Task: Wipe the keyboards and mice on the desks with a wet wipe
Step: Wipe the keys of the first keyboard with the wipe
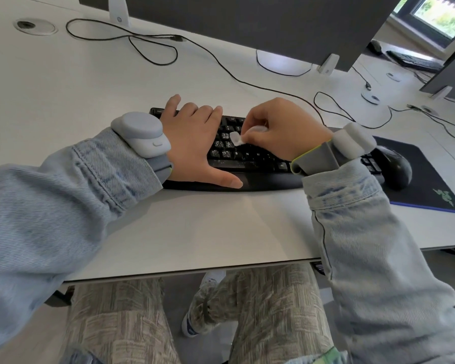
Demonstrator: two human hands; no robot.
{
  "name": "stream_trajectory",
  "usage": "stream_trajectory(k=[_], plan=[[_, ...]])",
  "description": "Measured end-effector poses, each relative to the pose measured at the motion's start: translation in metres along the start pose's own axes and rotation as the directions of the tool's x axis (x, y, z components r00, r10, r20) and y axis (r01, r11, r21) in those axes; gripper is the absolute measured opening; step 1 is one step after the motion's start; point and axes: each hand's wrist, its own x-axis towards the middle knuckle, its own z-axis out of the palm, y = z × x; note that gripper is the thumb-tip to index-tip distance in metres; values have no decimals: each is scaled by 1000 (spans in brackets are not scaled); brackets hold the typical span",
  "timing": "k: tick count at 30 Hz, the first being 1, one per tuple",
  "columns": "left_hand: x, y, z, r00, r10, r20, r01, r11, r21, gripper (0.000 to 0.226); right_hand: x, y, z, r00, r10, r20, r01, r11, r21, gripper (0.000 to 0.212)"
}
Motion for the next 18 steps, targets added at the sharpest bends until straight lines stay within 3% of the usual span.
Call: stream_trajectory(k=[4, 8, 10, 18], plan=[[0, 0, 0, 1000, 2, -3, -2, 1000, 3, 154, 1, 1, -1, 1000, -2, 6, 2, 999, -47, 16], [1, 0, 1, 1000, 4, -13, -4, 1000, 9, 153, 10, 2, 9, 978, 54, -200, -62, 997, -36, 19], [1, -1, 2, 1000, 7, -13, -7, 1000, 12, 152, 14, 0, 11, 967, 102, -234, -102, 995, 10, 19], [0, 0, 1, 1000, 6, -15, -6, 1000, 1, 152, 25, -21, 2, 983, 181, 42, -178, 982, -63, 5]])
